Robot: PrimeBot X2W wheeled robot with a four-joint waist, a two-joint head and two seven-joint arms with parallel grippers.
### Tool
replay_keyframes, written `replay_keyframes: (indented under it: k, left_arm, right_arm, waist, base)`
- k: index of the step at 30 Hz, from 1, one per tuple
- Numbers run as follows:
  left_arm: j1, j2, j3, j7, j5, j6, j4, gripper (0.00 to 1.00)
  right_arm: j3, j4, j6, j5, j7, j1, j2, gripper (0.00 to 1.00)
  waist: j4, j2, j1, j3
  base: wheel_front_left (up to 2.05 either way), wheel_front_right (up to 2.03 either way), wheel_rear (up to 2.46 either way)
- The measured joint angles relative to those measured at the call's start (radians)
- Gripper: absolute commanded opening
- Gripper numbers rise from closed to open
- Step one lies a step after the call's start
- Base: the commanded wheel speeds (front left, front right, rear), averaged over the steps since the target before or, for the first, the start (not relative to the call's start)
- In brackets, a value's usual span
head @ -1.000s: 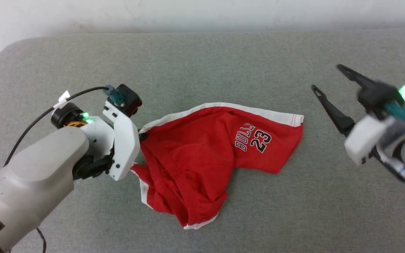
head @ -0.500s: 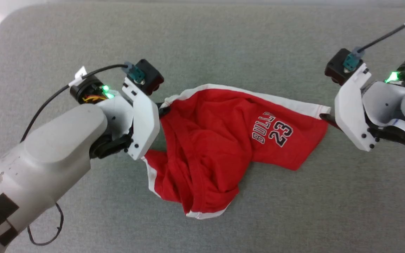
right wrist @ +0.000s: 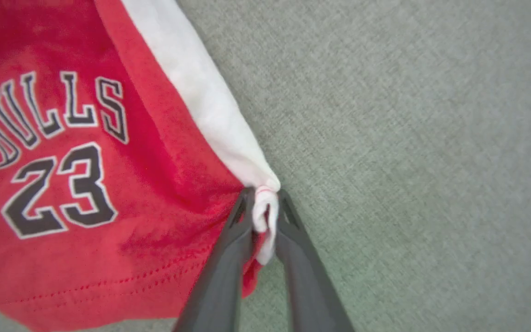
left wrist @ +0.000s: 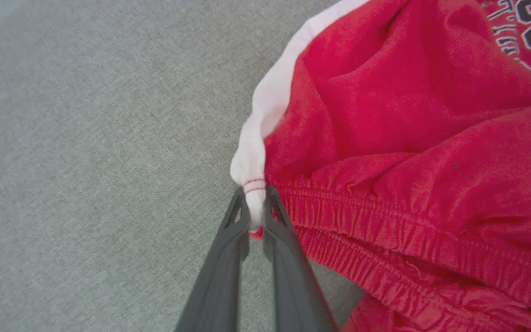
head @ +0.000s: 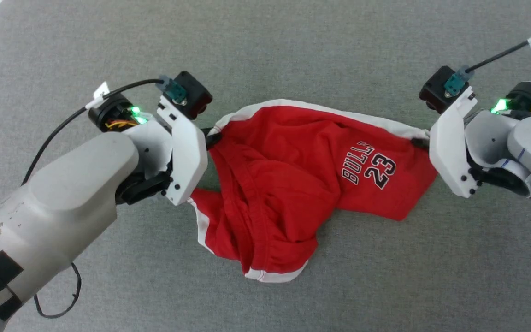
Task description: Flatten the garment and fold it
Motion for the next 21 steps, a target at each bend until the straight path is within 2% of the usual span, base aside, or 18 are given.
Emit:
replay_keyframes:
  k: [6,10,12,17,21]
  left_arm:
    - [0.022,0.019,-0.002,-0.072,0.000,0.000,-0.001,0.00]
    - [0.016,0.042,0.005,-0.175,0.017,0.000,0.002,0.00]
    - [-0.002,0.051,0.026,-0.234,0.039,0.002,0.011,0.00]
    - [-0.115,0.057,0.087,-0.329,0.108,0.065,0.012,0.00]
    - [-0.213,0.024,0.118,-0.347,0.145,0.094,0.004,0.00]
  right_arm:
    - [0.028,0.028,0.000,-0.019,-0.247,0.010,0.004,0.00]
    - [-0.006,0.029,0.000,-0.020,-0.438,0.004,-0.009,0.00]
    - [-0.024,0.024,0.000,-0.026,-0.496,-0.010,-0.017,0.00]
    - [-0.138,0.022,0.000,-0.049,-0.616,-0.082,-0.030,0.00]
    - [-0.231,0.058,0.000,-0.123,-0.662,-0.159,-0.026,0.00]
  waist:
    - [-0.021,0.0000,0.0003,-0.053]
    - [-0.040,0.0000,0.0002,-0.104]
    - [-0.050,0.0000,0.0001,-0.130]
    - [-0.081,0.0000,-0.0001,-0.177]
    - [-0.108,0.0000,-0.0001,-0.183]
  base:
    - [0.00,0.00,0.00]
    - [0.00,0.00,0.00]
    - [0.00,0.00,0.00]
    - [0.00,0.00,0.00]
    - [0.00,0.00,0.00]
